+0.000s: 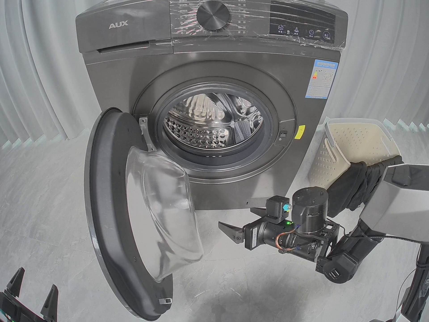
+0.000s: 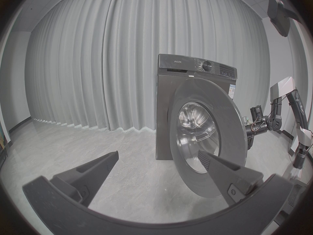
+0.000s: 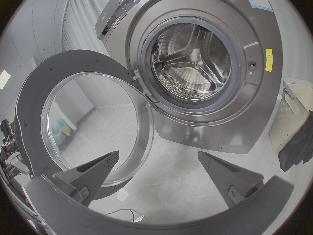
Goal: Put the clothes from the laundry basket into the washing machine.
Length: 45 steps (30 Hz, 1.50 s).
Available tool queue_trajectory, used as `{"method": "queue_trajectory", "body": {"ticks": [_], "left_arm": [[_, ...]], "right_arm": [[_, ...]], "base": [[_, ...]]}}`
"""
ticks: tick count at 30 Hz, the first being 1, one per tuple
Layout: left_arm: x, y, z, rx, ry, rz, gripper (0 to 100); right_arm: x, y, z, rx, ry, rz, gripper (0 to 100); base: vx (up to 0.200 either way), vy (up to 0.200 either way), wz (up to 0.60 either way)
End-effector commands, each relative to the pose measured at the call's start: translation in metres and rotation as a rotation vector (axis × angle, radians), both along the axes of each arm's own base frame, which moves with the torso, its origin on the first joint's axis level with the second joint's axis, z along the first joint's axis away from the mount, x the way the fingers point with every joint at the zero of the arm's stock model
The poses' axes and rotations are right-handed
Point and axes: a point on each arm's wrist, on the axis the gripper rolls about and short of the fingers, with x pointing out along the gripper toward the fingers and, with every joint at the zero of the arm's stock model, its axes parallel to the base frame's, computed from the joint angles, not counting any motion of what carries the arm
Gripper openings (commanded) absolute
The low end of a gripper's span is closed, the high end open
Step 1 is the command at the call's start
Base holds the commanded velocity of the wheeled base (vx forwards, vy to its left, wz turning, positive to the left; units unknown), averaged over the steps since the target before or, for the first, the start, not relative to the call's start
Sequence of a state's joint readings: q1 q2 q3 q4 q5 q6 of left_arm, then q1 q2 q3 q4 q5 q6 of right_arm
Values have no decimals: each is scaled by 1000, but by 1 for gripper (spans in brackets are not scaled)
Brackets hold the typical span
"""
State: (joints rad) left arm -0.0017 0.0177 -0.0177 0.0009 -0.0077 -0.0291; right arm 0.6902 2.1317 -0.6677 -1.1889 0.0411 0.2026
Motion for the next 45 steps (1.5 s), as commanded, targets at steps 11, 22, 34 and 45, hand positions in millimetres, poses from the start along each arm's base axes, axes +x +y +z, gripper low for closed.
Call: {"method": "queue_trajectory", "body": {"ticks": [11, 22, 34, 45], "left_arm": [[0, 0, -5, 2, -2, 0, 100], [0, 0, -5, 3, -2, 2, 100], [0, 0, -5, 3, -2, 0, 100], [0, 0, -5, 3, -2, 0, 100]], "right_arm": [[17, 45, -17, 7, -9, 65, 100], [14, 71, -15, 32, -28, 116, 100], [35, 92, -14, 51, -45, 122, 100], [38, 134, -31, 74, 22, 143, 100]], "base": [[-36, 0, 0], [0, 0, 0], [0, 0, 0], [0, 0, 0]]}}
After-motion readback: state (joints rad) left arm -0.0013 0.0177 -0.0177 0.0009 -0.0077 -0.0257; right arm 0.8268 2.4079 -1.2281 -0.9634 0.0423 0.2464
